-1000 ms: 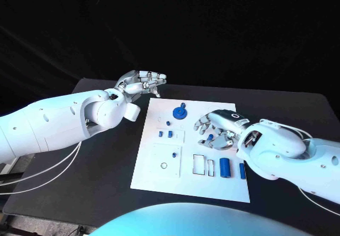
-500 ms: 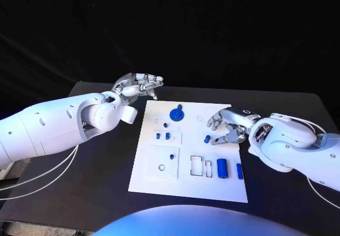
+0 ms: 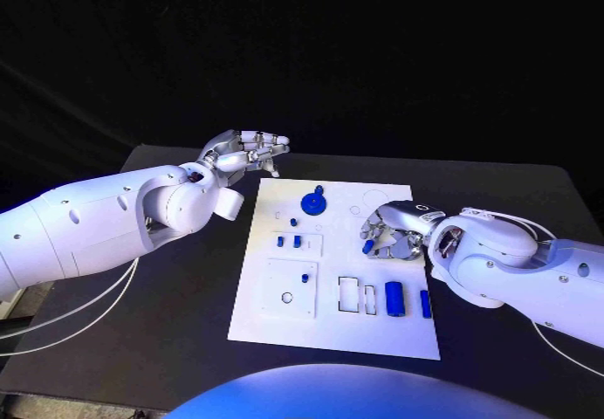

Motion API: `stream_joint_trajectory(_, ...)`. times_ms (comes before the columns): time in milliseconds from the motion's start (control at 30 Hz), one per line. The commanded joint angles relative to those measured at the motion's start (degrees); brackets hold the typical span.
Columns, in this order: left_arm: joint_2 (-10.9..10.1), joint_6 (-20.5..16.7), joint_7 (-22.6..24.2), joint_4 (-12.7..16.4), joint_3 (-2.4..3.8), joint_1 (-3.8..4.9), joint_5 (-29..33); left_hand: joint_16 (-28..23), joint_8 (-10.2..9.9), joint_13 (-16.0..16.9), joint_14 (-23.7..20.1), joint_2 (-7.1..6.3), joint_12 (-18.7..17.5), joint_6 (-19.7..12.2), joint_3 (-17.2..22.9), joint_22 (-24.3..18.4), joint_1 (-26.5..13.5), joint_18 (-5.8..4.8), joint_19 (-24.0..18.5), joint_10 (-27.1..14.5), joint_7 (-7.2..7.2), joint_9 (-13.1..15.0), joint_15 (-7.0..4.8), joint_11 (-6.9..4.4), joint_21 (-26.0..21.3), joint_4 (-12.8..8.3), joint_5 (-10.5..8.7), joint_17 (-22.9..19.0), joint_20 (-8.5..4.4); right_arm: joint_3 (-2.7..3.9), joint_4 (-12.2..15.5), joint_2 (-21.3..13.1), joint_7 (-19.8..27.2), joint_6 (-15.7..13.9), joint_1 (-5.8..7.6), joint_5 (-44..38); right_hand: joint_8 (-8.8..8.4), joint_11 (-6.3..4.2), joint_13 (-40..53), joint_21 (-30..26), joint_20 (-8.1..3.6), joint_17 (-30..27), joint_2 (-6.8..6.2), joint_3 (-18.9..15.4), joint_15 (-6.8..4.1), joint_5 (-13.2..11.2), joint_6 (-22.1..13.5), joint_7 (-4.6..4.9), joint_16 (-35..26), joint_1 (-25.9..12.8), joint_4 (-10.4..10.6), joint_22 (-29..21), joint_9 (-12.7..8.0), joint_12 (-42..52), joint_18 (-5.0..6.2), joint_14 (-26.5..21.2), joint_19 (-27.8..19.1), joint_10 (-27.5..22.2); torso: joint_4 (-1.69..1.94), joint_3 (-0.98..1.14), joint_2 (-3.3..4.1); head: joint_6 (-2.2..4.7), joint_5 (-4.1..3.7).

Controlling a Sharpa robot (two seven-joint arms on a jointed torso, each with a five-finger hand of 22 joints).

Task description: Assemble the parts on the task board

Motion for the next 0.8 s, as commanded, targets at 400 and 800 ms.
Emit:
stream_joint_trajectory(400,0.0,1.1,-0.1,0.1,0.03,0.07,-0.1,-0.1,0.3,-0.1,-0.4,-0.05,0.1,-0.3,-0.2,-0.1,-0.3,0.29,0.2,-0.6,0.08,0.0,0.10,-0.04,-0.3,0.1,0.04,-0.1,0.08,-0.05,-0.7,1.1,-0.1,-0.3,-0.52,-1.0,1.96,-1.22,0.2,2.7,-0.81,0.5,-2.39,19.8,-1.41,0.0,6.9,-0.89,1.0,-1.0,-0.8,8.5,-0.1,-2.7,-0.64,1.1,1.7,8.0,-0.05,-0.01,-0.02,-0.21,0.03)
stream_joint_trajectory(800,-0.1,1.1,-0.2,-0.1,0.02,0.07,-0.1,-0.1,0.3,-0.1,-0.4,0.04,0.1,-0.2,-0.3,-0.1,-0.3,0.30,0.2,-0.6,0.07,0.1,0.10,-0.04,-0.3,0.1,0.05,-0.1,0.09,0.04,0.6,0.1,-0.5,-6.9,-0.50,-2.0,5.58,-2.08,0.7,4.0,-1.56,0.8,-3.56,27.3,-2.10,-0.2,8.3,-1.68,1.3,-4.5,-5.5,9.6,3.1,-3.9,-0.94,1.3,2.3,11.1,-0.08,0.00,-0.06,-0.08,0.08)
